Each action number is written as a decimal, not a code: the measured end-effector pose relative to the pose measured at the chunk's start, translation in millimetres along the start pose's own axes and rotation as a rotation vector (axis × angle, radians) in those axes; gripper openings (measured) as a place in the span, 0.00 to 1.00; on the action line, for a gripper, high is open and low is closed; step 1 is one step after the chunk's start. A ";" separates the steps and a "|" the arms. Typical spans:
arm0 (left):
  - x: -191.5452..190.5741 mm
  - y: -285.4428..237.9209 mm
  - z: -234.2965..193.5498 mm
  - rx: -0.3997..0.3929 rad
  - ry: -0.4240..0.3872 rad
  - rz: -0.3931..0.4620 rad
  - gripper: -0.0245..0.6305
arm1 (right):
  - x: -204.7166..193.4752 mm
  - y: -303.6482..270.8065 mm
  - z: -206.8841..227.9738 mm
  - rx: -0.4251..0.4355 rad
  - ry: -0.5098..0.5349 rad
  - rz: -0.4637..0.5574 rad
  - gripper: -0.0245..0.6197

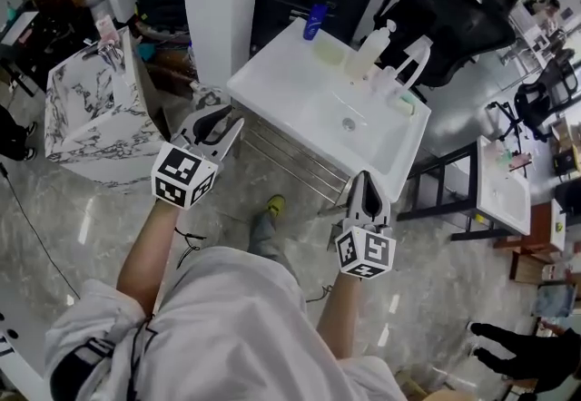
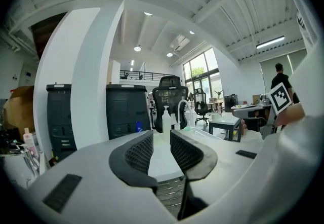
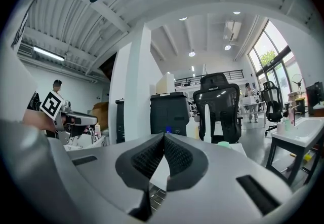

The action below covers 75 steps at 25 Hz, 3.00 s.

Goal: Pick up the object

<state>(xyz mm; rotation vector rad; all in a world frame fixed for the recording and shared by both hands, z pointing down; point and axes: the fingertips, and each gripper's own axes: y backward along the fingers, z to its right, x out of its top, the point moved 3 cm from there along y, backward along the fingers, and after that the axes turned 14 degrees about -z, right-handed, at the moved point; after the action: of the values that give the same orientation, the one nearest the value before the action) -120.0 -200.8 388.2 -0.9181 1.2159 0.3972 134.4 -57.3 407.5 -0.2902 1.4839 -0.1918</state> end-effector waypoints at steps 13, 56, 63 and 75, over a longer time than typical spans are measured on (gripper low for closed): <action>59.8 -169.7 -60.5 0.007 -0.015 -0.052 0.19 | 53.7 -174.9 84.9 0.050 -0.030 -0.019 0.05; 109.7 -462.2 -143.4 -0.281 -0.286 -0.244 0.19 | 89.2 -405.5 156.7 -0.079 -0.170 -0.095 0.05; 90.9 -495.0 -134.9 -0.359 -0.499 -0.321 0.19 | 79.2 -417.9 158.8 -0.128 -0.192 -0.112 0.05; 52.3 -564.4 -118.4 -0.430 -0.868 -0.430 0.20 | 72.8 -432.7 171.5 -0.162 -0.227 -0.120 0.05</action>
<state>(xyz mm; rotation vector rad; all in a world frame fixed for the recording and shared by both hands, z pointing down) 221.1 -639.1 551.7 -1.1625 0.1264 0.6306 333.1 -477.9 481.8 -0.5157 1.2593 -0.1299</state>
